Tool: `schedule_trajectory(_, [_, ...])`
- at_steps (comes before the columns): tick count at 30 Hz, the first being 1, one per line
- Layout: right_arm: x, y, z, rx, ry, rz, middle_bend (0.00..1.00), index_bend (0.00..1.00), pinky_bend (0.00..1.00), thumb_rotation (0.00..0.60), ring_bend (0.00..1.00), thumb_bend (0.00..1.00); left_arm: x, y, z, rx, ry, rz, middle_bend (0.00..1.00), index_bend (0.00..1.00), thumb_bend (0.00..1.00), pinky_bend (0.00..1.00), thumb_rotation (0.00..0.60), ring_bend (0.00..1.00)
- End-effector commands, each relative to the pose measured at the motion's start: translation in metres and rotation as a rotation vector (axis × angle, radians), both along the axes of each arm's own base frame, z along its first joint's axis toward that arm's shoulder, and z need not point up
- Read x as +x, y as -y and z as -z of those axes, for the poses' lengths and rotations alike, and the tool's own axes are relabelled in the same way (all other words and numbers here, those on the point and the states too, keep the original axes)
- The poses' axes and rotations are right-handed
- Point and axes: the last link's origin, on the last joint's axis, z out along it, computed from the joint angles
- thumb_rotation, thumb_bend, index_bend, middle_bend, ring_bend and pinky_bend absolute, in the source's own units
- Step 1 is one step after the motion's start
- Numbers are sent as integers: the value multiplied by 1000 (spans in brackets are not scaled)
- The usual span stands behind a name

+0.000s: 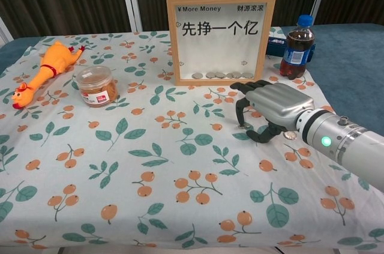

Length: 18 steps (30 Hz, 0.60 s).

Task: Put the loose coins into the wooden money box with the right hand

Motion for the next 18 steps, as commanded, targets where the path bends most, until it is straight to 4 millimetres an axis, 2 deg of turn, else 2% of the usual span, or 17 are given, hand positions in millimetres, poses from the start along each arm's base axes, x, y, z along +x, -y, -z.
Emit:
schedule_trajectory(1, [1,1,1,-5,-3,2,58,603,0,600,0,542,0,-1,0,1,0,-1,0,0,407,0,600,0])
schedule_trajectory(18, [6,5,1,-14,25,6,102,652,0,600,0,551,1,1,-2,7,12,19,0,0,408,0,600,0])
